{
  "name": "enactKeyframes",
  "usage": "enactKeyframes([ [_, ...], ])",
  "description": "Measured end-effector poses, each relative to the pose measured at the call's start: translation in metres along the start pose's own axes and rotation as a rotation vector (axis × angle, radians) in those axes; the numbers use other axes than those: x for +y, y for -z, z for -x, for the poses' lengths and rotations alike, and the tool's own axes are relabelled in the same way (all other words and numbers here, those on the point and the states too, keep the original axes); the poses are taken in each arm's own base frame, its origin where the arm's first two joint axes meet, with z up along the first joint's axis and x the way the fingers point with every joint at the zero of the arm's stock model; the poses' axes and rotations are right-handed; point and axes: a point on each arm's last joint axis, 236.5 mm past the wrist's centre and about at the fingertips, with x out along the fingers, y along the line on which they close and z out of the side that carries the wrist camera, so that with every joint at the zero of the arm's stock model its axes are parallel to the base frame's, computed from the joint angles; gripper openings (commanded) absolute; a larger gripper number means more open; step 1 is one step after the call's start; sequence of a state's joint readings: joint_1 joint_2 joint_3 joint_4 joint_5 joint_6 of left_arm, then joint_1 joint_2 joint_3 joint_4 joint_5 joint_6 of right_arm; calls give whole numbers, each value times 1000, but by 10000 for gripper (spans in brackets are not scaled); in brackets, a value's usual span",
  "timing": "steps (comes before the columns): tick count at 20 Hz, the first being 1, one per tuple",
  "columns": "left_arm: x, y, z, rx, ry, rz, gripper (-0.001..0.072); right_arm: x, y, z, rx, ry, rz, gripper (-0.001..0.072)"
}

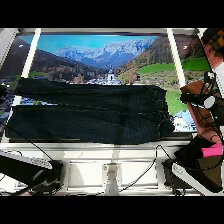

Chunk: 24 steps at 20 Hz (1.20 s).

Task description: Fold the clothes and pants, and hang the long-sleeved shirts on hangers.

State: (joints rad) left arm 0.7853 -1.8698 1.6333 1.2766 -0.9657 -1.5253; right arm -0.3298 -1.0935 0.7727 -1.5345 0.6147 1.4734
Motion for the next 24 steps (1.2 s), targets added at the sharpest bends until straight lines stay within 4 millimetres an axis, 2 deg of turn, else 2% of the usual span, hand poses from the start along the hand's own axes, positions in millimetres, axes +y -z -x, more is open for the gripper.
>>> enactKeyframes([
  [3,8,2,-17,7,33,5,418,4,-1,0,-5,-15,-22,449],
  [6,-2,-3,-28,-15,106,2,419,9,-2,0,-9,-38,-60,449],
  [7,-6,-5,-31,-27,132,6,439,11,-3,0,-9,-45,-71,449],
  [15,-18,-16,-38,-74,193,19,453,21,-5,1,-14,-89,-139,449],
  [20,-27,-11,-49,-63,205,13,452,24,-6,1,-15,-105,-162,449],
  [22,-32,-7,-54,-52,210,6,388,25,-6,1,-16,-108,-166,448],
  [24,-37,-3,-60,-41,215,6,268,25,-6,1,-16,-110,-168,448],
])
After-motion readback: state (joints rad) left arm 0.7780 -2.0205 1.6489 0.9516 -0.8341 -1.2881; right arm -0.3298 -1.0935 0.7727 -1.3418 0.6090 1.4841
